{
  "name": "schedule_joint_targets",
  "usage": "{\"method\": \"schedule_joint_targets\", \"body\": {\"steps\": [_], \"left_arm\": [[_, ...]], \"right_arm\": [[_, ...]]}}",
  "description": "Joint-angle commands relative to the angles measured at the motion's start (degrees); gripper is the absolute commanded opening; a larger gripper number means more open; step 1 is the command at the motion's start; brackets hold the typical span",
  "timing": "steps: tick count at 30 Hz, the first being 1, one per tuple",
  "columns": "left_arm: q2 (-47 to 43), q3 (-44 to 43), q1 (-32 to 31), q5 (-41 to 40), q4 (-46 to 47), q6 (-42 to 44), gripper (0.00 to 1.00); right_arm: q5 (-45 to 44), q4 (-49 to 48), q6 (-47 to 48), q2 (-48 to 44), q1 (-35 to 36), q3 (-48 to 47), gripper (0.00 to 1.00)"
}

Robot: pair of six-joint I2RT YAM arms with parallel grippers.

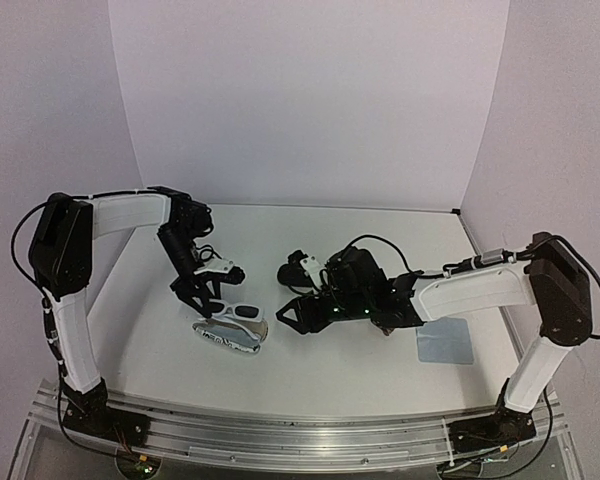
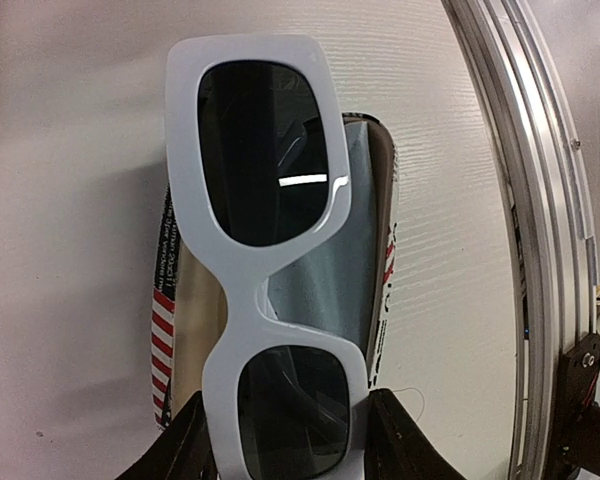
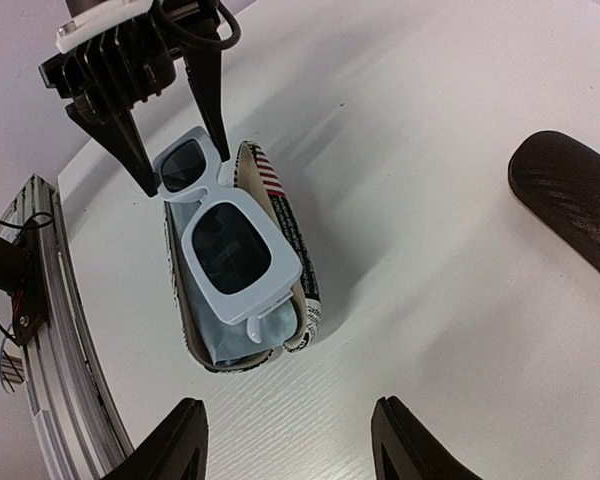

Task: Organize the sunglasses
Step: Place the sunglasses in the sunglasses case.

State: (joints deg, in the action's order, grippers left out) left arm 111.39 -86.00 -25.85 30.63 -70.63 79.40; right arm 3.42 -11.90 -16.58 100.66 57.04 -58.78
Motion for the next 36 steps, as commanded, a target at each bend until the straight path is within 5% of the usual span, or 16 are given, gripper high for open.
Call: {"method": "schedule_joint_targets", "body": {"steps": [1,22,36], "left_arm": [[0.95,-1.33,-1.13,-1.11,-2.28,2.80,0.00],[2.66,1.48,-4.99,-5.18,-3.39,4.08,0.00],[5.08,-0.66,-6.98,-4.30,-6.57,3.74,0.01]], "right_arm": [[-0.50,-0.23,0.13,-0.77,-0.15,0.14,0.58],[-0.08,-0.14,0.81,-0.24,-0.11,-0.67,0.60],[8.66,-2.20,-4.30,6.19,0.25,-2.91,0.56]]}}
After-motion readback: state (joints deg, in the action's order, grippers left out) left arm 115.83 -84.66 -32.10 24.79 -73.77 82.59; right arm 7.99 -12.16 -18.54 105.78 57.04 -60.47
